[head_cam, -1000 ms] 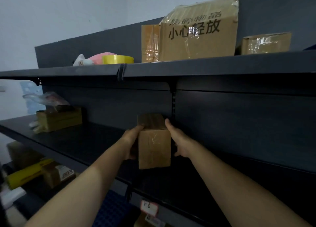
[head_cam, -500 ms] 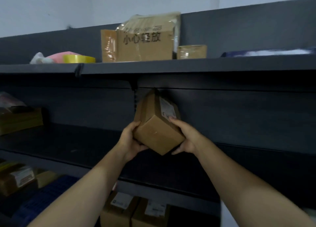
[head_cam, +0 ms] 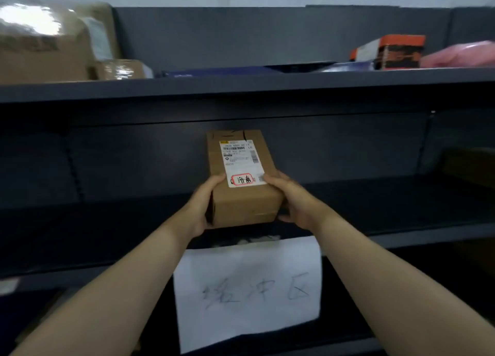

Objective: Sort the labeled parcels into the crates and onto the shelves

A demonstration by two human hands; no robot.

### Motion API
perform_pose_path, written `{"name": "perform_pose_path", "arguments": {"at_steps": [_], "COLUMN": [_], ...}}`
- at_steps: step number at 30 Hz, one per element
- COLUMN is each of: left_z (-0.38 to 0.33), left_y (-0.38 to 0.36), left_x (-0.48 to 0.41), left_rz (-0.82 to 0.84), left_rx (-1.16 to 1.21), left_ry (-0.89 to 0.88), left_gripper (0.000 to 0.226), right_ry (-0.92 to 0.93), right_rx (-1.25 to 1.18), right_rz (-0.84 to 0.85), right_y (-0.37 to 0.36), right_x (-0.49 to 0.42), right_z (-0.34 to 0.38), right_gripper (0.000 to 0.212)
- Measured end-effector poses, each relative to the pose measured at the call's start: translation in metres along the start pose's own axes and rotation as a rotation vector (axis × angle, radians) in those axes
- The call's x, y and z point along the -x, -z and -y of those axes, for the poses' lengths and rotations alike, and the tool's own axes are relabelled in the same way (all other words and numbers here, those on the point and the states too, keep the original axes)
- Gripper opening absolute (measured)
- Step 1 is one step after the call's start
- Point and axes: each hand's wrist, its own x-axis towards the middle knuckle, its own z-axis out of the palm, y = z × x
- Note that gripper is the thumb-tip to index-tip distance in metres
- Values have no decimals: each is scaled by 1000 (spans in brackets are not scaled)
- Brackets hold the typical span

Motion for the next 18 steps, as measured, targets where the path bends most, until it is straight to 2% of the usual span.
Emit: {"name": "perform_pose_path", "arguments": {"at_steps": [3, 8, 10, 13, 15, 18], "left_z": [-2, 14, 27, 52, 68, 85], "left_y": [-55, -147, -189, -253, -296, -360], "left_x": [-2, -19, -20, -15, -8, 6], "left_rz": [105, 349, 393, 422, 464, 561], "left_rx": [-38, -208, -279, -323, -348, -411], "left_ry": [56, 30, -56, -279, -351, -393], "left_gripper": [35, 37, 38, 36, 35, 36], "right_ry": [-15, -20, -17, -9, 16, 35], "right_rx": [-55, -140, -138, -165, -181, -201], "right_rz": [-81, -365, -505, -691, -793, -949], "right_y": [50, 135, 169, 216, 247, 293], "right_x": [27, 75, 98, 140, 170, 211], "right_z": [5, -6, -18, -38, -50, -58], "right_gripper": [49, 34, 38, 53, 59, 49]}}
